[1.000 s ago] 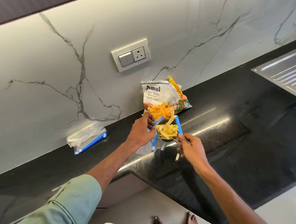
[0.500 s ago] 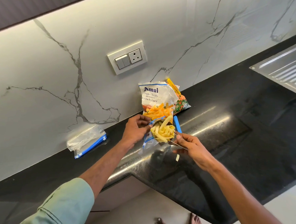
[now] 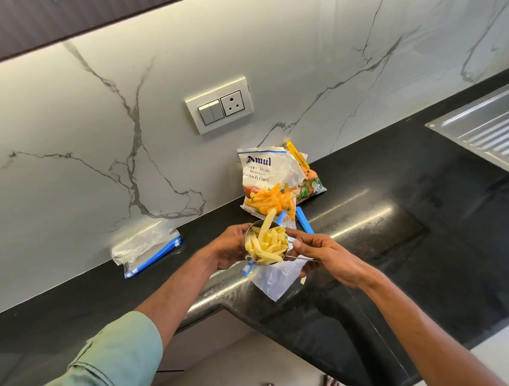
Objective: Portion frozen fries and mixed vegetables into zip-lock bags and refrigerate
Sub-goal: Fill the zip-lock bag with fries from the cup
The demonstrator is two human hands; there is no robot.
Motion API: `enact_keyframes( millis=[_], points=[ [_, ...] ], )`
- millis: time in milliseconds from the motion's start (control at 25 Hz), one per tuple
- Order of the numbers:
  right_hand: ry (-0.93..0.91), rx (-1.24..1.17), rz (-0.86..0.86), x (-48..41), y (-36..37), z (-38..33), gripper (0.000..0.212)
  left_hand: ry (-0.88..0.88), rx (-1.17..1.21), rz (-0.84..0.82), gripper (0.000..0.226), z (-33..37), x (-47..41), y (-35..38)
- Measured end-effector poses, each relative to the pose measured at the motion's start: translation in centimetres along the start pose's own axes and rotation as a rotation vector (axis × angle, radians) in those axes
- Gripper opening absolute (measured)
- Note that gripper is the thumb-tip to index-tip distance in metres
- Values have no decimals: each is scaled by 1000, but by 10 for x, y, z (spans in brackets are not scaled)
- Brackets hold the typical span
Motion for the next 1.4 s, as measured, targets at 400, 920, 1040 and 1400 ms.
enact_keyframes(
  millis=[400, 920, 1040, 1400],
  points=[
    [61, 106, -86, -3, 12, -22, 40, 121, -29, -15, 15, 22, 13, 7],
    [149, 370, -156, -22, 6, -28, 34, 21, 27, 130, 16, 3, 6, -22],
    [172, 428, -144, -14, 9, -32, 30, 13, 29, 175, 19, 2, 8, -31],
    [242, 397, -50, -18, 0, -18, 40, 108, -92, 244, 20, 13, 11, -35]
  ],
)
Point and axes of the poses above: each hand's wrist, its own x-axis away from the middle knuckle, its own y-axis out of the palm, z = x × y, the point moved 10 cm from there along -x, towards the middle knuckle, and after that the axes turned 15 degrees about y, right-handed, at the moved point
